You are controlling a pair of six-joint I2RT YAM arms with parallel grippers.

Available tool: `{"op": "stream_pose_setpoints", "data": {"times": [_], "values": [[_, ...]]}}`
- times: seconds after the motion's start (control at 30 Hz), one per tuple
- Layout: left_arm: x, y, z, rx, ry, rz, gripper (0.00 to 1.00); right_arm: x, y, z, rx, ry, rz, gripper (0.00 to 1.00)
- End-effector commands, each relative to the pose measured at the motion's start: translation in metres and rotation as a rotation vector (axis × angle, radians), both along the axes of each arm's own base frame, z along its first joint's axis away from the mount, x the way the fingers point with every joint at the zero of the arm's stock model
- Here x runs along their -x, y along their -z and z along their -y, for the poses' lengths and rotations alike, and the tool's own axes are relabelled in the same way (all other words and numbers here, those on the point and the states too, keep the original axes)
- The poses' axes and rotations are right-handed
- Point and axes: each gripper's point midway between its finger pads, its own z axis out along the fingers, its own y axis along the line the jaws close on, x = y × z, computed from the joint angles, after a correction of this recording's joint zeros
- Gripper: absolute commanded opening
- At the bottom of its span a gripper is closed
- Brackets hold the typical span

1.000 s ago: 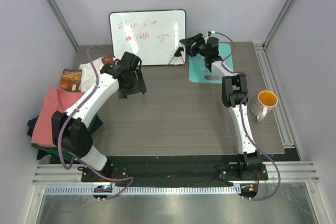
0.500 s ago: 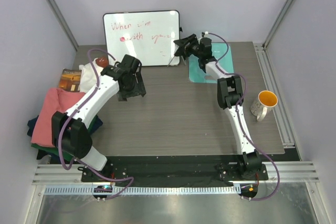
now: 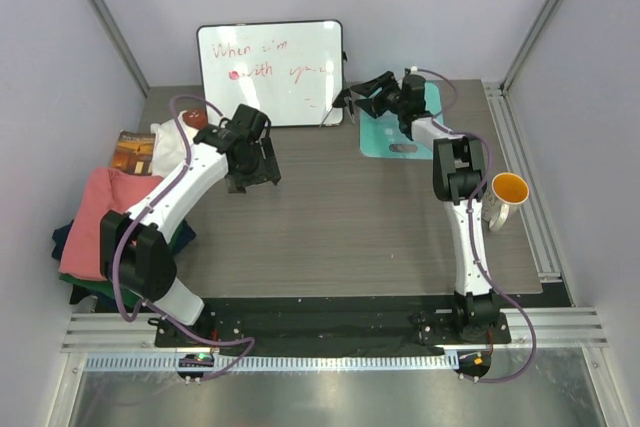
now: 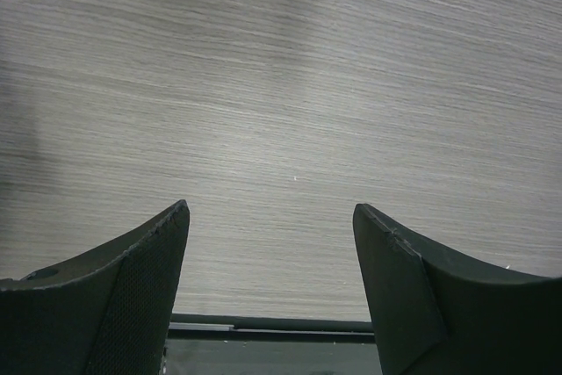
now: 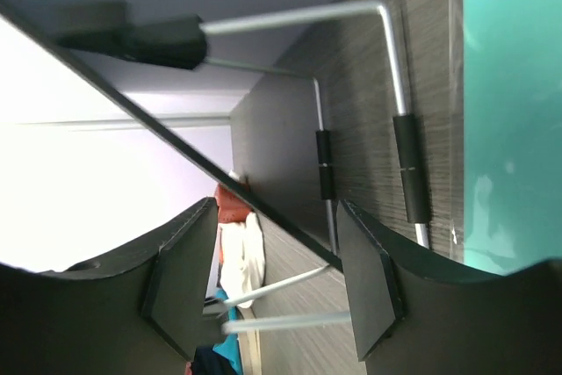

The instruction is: Fold and stack the t-shirts

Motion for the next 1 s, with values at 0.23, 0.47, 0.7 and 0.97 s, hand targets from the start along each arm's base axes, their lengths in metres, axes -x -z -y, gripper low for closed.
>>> {"op": "stream_pose_setpoints", "data": {"times": [0.23,0.47,0.7,0.97], "values": [[-0.004,-0.001,0.006,0.040,-0.001,0.020,0.75,0.007,-0.071,0.010,0.010,-0.044,0.136,0.63],[-0.003,0.001,0.004,0.031,-0.001,0.020,0.76,0.006,-0.023,0.007,0.165,-0.056,0.004,0.63],[-0.004,0.003,0.004,0.020,0.000,0.006,0.75,0.024,0.026,0.000,0.285,-0.092,-0.108,0.62],[-0.004,0.006,0.004,0.017,-0.001,-0.004,0.75,0.046,0.081,-0.020,0.299,-0.159,-0.229,0.61]]}}
